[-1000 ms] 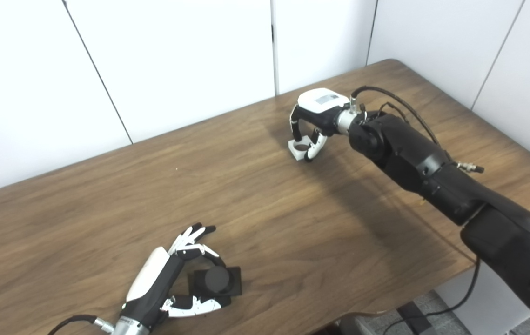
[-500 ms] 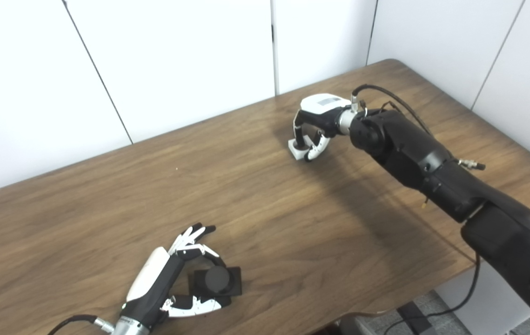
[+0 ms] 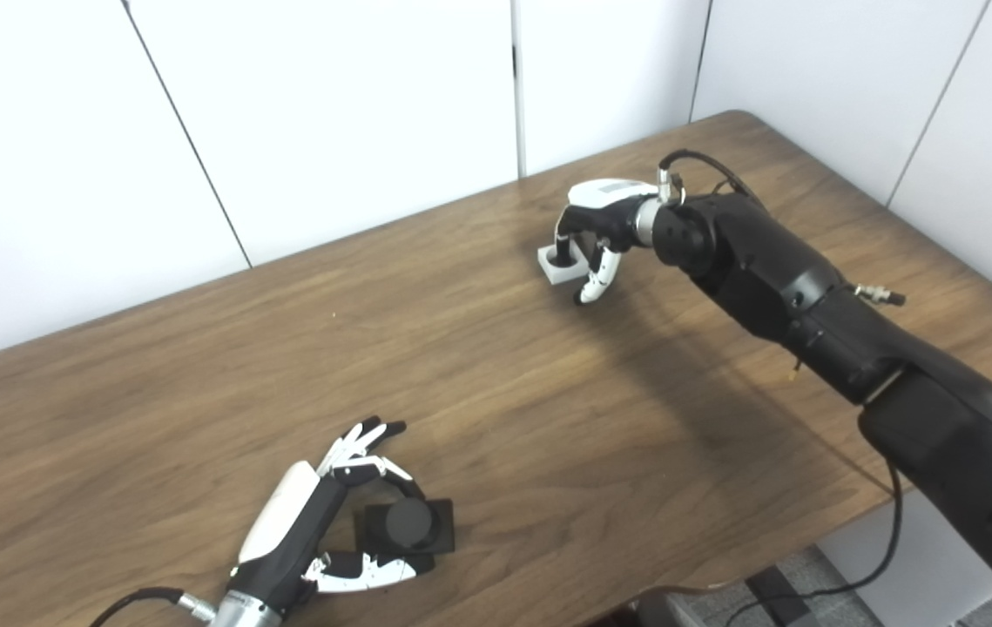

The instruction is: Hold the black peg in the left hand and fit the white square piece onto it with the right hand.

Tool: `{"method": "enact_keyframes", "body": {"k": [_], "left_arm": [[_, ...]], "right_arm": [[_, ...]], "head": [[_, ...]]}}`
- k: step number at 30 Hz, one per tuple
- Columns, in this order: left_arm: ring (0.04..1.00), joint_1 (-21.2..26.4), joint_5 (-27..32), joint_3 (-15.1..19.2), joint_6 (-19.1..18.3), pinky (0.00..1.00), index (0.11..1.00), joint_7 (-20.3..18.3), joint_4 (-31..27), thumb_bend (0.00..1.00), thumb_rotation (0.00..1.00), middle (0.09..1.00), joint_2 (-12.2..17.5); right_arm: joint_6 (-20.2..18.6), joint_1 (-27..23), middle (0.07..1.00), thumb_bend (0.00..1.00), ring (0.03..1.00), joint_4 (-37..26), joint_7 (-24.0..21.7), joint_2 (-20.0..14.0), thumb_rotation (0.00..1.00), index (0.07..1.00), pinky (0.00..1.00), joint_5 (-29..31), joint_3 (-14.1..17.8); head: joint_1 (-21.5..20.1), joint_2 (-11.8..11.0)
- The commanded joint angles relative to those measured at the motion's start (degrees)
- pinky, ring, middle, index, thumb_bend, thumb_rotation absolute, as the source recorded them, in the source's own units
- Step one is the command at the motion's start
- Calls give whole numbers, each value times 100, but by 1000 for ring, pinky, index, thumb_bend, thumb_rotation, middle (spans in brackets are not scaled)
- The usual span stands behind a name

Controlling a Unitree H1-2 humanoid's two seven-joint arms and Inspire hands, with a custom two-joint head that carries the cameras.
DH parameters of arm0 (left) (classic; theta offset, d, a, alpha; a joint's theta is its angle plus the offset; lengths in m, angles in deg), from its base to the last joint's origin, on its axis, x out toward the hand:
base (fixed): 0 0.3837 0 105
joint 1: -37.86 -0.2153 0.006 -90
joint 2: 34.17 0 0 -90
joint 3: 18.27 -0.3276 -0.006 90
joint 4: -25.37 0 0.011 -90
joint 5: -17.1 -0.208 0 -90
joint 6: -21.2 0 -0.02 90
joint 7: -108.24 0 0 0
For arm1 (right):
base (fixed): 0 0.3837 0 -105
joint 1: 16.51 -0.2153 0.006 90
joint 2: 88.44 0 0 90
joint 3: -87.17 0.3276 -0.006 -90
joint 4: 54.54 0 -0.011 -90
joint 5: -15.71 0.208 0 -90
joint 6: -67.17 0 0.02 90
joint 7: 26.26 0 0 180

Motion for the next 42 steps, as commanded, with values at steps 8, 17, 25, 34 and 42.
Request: {"method": "enact_keyframes", "body": {"k": [8, 17, 25, 34, 42], "left_arm": [[1000, -195, -156, -137, -222, 998, 487, -223, 344, 523, 64, 936, 85], [1000, -198, -142, -127, -258, 994, 487, -243, 328, 523, 63, 936, 86], [1000, -178, -194, -154, -141, 993, 488, -179, 464, 523, 64, 937, 45], [1000, -185, -164, -140, -176, 999, 488, -199, 450, 523, 64, 937, 46], [1000, -179, -154, -123, -172, 1000, 488, -209, 440, 523, 63, 936, 72]], "right_arm": [[-53, -404, 871, 869, 898, -198, -572, -182, 186, 723, 802, 7, -49], [-95, -989, 878, 858, 904, -223, -1124, -312, 191, 710, 796, -53, -61], [-112, -1388, 878, 847, 881, -250, -1341, -431, 195, 735, 728, -99, -28], [-110, -1478, 867, 848, 867, -249, -1380, -480, 199, 730, 723, -106, -26], [-148, -1520, 869, 867, 883, -243, -1362, -472, 186, 725, 753, -115, 1]], "head": [[-3, -9], [-4, 5], [-1, -12], [23, -3], [10, -1]]}}
